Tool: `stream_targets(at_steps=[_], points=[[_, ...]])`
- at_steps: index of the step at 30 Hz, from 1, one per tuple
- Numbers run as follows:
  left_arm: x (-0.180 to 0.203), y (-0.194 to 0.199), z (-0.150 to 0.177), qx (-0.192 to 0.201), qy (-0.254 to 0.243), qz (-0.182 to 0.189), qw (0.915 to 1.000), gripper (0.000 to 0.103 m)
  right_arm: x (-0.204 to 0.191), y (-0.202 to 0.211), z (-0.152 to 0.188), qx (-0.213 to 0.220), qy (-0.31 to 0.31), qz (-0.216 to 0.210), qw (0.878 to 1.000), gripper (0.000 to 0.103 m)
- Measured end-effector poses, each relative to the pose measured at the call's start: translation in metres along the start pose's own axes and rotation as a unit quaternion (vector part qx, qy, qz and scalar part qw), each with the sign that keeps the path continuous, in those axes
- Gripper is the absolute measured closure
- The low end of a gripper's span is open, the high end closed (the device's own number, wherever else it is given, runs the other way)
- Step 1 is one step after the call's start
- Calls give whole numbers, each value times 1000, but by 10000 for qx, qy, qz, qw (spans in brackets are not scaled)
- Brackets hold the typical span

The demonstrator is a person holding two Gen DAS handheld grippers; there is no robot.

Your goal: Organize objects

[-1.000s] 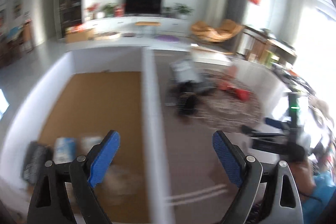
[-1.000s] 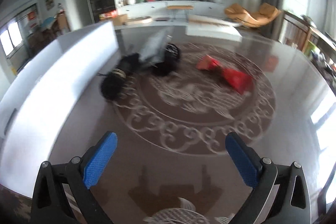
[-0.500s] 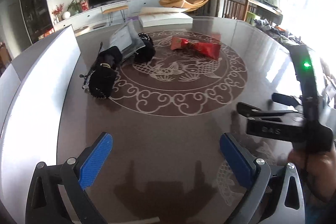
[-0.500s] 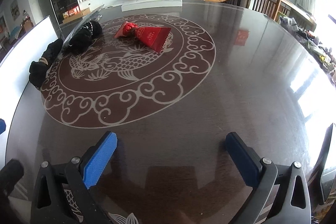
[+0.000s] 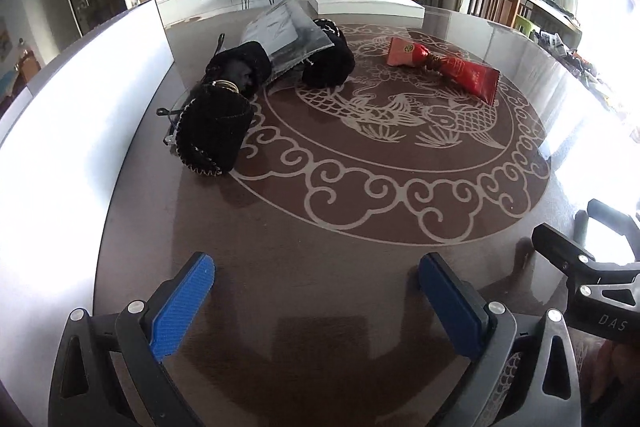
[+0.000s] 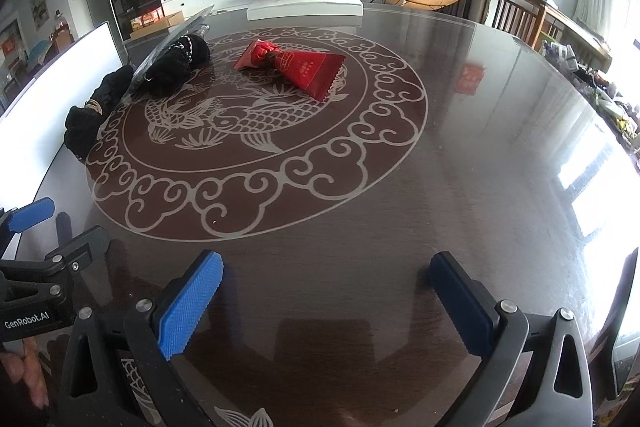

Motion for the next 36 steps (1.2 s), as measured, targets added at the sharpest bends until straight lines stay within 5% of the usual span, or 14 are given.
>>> stream_targets(at_steps=[26,30,36], points=[[-1,1,-1,66,37,3,10000,0,0,0,0,-1,4,-5,10000,0],[-5,24,-26,741,-160,-486,9959,0,0,0,0,-1,4,-6,10000,0],[-33,-15,-84,468,239,-881,9947,0,-1,0,0,0,30,-26,10000,0]])
Point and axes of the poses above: each gripper's, at about its wrist camera, not at the fingertips, and y roughly against the way its jaws point, x to its right, z to its underside, the point moved 3 cm from there along -y, roughly the way its jaws point, and after that the axes turned 3 degrees about y, right-handed, at the moved point
